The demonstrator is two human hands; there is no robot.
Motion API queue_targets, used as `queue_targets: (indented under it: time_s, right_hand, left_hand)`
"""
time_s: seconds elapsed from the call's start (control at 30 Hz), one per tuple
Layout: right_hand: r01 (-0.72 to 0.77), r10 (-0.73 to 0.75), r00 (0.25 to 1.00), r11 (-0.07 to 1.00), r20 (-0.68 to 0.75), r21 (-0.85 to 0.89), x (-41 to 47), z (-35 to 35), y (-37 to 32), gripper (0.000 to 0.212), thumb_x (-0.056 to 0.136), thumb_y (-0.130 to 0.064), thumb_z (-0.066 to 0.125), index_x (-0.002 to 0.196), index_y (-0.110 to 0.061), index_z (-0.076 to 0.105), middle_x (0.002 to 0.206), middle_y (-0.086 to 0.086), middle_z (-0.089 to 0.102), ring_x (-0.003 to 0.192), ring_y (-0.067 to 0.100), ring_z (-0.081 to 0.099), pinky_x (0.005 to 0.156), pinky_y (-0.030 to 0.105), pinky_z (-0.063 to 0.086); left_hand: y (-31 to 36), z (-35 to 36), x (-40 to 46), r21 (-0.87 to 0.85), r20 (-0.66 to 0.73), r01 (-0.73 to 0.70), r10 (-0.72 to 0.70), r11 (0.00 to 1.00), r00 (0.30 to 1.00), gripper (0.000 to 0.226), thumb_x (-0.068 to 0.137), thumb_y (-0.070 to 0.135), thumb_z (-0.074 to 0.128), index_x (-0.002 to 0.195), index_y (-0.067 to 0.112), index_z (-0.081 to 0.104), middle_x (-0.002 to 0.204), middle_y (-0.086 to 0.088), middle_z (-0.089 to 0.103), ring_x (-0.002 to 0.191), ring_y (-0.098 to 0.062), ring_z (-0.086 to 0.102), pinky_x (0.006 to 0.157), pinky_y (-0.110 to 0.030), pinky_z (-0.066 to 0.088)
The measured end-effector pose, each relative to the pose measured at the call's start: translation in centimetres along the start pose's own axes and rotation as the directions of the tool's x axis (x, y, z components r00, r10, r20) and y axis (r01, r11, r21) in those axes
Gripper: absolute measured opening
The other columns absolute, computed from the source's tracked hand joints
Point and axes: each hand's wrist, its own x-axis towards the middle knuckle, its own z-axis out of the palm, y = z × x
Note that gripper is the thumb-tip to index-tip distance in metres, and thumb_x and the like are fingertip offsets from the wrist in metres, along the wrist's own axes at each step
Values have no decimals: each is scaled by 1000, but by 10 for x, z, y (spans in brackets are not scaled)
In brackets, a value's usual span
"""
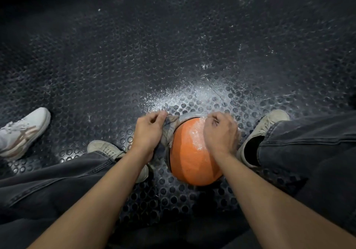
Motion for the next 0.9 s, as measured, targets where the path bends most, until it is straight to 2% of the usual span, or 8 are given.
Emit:
queue_targets:
  time_s: [0.07,0.17,0.27,0.33,0.47,0.63,0.8,0.9]
  right_hand:
    - [52,-50,997,998,53,-37,-3,0,-2,18,99,-32,49,94,-28,66,103,-11,56,98,14,48,95,33,34]
    - [92,-91,994,995,56,-31,4,0,-10,23,98,-30,47,87,-21,66,94,-6,57,89,16,50,90,35,39]
    - [76,-84,994,990,65,118,21,-3,-14,32,94,-23,54,67,-10,64,70,2,59,64,18,49,62,34,45]
    - [45,-65,993,980,94,194,23,-8,-11,37,96,-24,56,59,-15,59,62,-1,56,54,13,45,53,27,40]
    - [79,-82,993,996,84,30,7,-5,-4,27,97,-36,53,81,-22,69,92,-9,61,78,16,54,66,26,38]
    - [108,-103,988,994,118,-34,5,-2,-8,21,97,-40,49,80,-29,55,95,-10,56,89,17,54,84,37,46]
    - [89,-77,987,993,139,-80,14,-3,-11,24,97,-39,47,77,-26,53,91,-9,55,87,20,56,84,39,48]
    - [134,-119,979,987,164,-83,13,-2,-15,26,97,-38,48,74,-25,51,92,-7,57,89,20,55,90,44,47]
  left_hand:
    - [1,7,-2,48,-8,-43,44,998,999,22,97,31,55,84,17,65,85,-9,72,81,-28,69,76,-44,57]
    - [0,12,-16,210,134,-168,142,963,981,11,92,27,63,89,16,64,88,4,67,82,-15,66,72,-23,52]
    - [-13,8,-31,463,265,-348,247,815,932,27,87,22,68,113,23,62,116,7,49,101,-5,52,84,1,33]
    - [-25,8,-39,497,316,-427,301,755,900,42,92,26,60,133,22,52,132,8,32,117,-4,39,99,-9,31]
    - [-27,21,-42,522,353,-555,429,647,832,39,95,27,47,132,17,55,127,5,43,116,-12,45,106,-34,39]
    - [4,31,-12,549,174,-423,397,721,901,29,94,16,58,123,16,58,107,11,50,90,0,47,81,-9,44]
    - [-21,10,-39,560,365,-593,471,578,803,15,89,7,63,101,7,72,99,3,60,83,-6,55,78,-7,41]
    - [-12,13,-32,556,334,-567,462,607,822,17,91,8,60,101,12,73,97,4,61,79,-3,55,75,-1,39]
